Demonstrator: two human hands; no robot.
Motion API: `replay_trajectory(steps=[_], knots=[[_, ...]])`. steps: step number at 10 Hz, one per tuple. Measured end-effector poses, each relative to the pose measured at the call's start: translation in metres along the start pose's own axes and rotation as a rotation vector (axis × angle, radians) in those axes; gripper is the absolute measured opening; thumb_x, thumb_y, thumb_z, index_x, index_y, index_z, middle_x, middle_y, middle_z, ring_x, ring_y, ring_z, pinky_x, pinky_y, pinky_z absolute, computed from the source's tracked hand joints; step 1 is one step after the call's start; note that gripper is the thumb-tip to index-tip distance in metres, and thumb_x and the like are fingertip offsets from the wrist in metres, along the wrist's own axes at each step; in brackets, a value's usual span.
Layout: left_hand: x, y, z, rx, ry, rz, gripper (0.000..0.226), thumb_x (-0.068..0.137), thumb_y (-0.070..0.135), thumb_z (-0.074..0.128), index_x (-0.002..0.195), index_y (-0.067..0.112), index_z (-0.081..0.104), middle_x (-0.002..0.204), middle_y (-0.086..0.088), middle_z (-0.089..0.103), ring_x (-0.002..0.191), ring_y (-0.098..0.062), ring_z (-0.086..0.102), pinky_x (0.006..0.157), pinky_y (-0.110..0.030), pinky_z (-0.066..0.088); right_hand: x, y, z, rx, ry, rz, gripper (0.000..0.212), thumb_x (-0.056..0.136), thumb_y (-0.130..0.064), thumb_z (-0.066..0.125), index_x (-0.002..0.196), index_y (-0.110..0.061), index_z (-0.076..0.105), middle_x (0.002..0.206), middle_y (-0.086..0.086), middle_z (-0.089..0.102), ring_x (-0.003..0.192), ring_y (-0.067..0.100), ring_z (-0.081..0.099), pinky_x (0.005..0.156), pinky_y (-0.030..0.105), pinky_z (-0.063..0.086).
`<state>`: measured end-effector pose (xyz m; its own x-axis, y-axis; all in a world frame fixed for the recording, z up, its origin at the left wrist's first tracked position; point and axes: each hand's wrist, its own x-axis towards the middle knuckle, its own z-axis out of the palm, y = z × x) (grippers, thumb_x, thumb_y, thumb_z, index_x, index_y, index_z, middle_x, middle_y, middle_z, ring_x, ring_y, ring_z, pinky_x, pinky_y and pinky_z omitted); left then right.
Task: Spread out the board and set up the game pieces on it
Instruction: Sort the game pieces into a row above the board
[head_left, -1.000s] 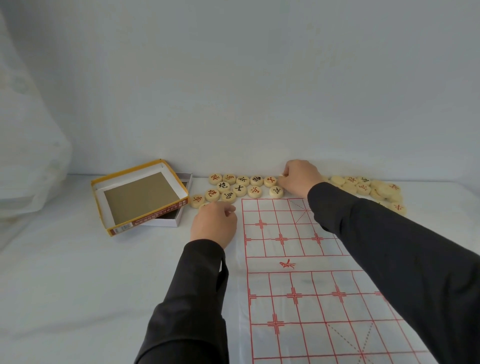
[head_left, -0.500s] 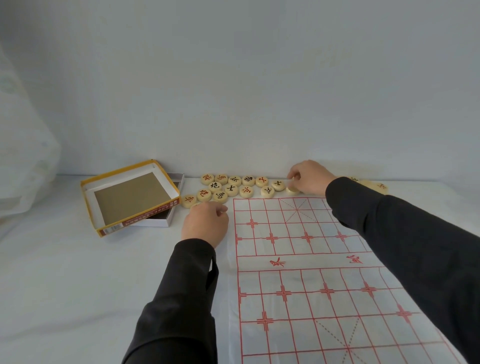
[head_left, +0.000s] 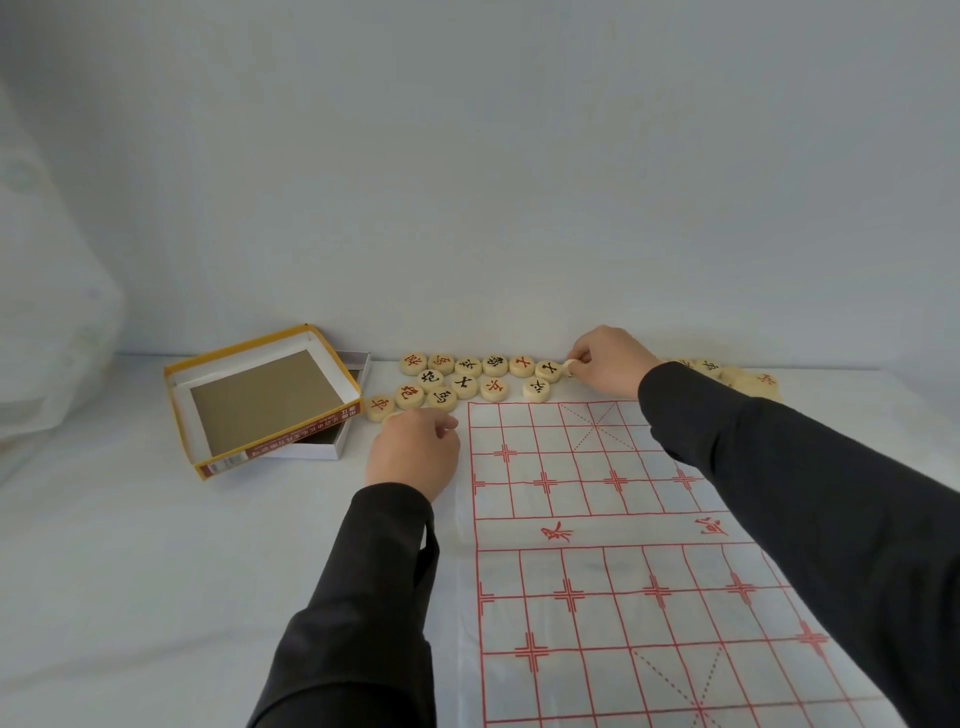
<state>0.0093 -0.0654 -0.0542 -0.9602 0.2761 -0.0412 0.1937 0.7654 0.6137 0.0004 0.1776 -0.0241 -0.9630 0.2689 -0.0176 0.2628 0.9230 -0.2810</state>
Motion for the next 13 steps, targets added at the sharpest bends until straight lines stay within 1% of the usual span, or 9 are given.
replay_trajectory(steps=[2,4,5,6,7,10,11,12,13], knots=[[0.001,-0.001,0.001,-0.001,0.006,-0.006,0.033,0.095,0.018,0.044,0.125,0.021,0.058,0.124,0.002,0.061,0.113,-0.014,0.054,0.094,-0.024,0.042,0.005,-0.003,0.004,0.169,0.041,0.105,0.022,0.092,-0.008,0.055,0.109,-0.004,0.068,0.102,0.013,0.070,0.094,0.024,0.064,0.090,0.033,0.051],[0.002,0.000,0.002,0.008,0.002,0.000,0.034,0.095,0.018,0.044,0.125,0.021,0.058,0.124,0.001,0.060,0.114,-0.015,0.053,0.095,-0.026,0.042,0.002,0.007,0.000,0.196,0.216,0.068,0.031,0.091,0.001,0.045,0.116,-0.005,0.064,0.118,0.011,0.061,0.109,0.026,0.057,0.098,0.034,0.045],[0.002,0.000,0.003,0.011,-0.003,0.004,0.034,0.095,0.018,0.043,0.126,0.021,0.058,0.125,0.001,0.060,0.115,-0.015,0.053,0.095,-0.026,0.042,-0.001,0.020,-0.009,0.038,0.240,0.120,0.018,0.091,-0.009,0.050,0.098,-0.007,0.067,0.103,0.008,0.066,0.094,0.025,0.061,0.085,0.035,0.050],[0.001,0.001,0.003,0.011,-0.009,0.001,0.034,0.095,0.018,0.043,0.126,0.021,0.057,0.125,0.001,0.060,0.114,-0.016,0.053,0.095,-0.026,0.042,-0.006,0.022,-0.013,-0.179,0.056,0.194,0.029,0.089,-0.034,0.058,0.073,-0.010,0.056,0.070,0.004,0.057,0.065,0.019,0.054,0.059,0.027,0.042],[0.000,0.002,0.002,0.009,-0.007,0.004,0.034,0.095,0.018,0.043,0.126,0.021,0.057,0.124,0.001,0.061,0.113,-0.016,0.054,0.094,-0.026,0.043,-0.009,0.018,-0.009,-0.282,-0.040,0.203,0.036,0.083,-0.047,0.064,0.078,-0.013,0.051,0.068,-0.001,0.051,0.068,0.018,0.053,0.058,0.025,0.036],[-0.001,0.004,0.002,0.003,0.000,0.018,0.034,0.096,0.017,0.042,0.127,0.020,0.056,0.125,0.001,0.060,0.113,-0.015,0.054,0.095,-0.025,0.042,-0.013,0.011,0.000,-0.045,0.039,0.116,0.029,0.082,-0.027,0.069,0.104,-0.011,0.061,0.103,0.002,0.059,0.096,0.020,0.057,0.079,0.027,0.044],[-0.001,0.003,0.002,0.005,0.000,0.017,0.034,0.096,0.017,0.043,0.127,0.020,0.056,0.125,0.000,0.060,0.113,-0.015,0.054,0.096,-0.026,0.042,-0.018,0.012,0.002,0.242,0.201,0.114,0.022,0.089,-0.009,0.056,0.110,-0.011,0.061,0.109,0.005,0.061,0.100,0.021,0.057,0.085,0.027,0.045],[-0.001,0.004,0.003,0.010,0.000,0.025,0.034,0.095,0.017,0.043,0.126,0.020,0.057,0.124,0.000,0.061,0.113,-0.015,0.054,0.095,-0.026,0.042,-0.027,0.019,0.003,0.293,0.289,0.188,0.038,0.091,0.003,0.042,0.125,-0.009,0.055,0.125,0.008,0.059,0.115,0.023,0.054,0.097,0.030,0.042],[-0.003,0.008,0.003,0.008,-0.005,0.032,0.034,0.095,0.017,0.042,0.126,0.020,0.057,0.124,0.001,0.060,0.113,-0.015,0.053,0.094,-0.025,0.041,-0.035,0.012,0.013,0.283,0.093,0.108,0.052,0.088,0.008,0.038,0.134,-0.011,0.050,0.139,0.006,0.050,0.129,0.023,0.043,0.105,0.030,0.033]])
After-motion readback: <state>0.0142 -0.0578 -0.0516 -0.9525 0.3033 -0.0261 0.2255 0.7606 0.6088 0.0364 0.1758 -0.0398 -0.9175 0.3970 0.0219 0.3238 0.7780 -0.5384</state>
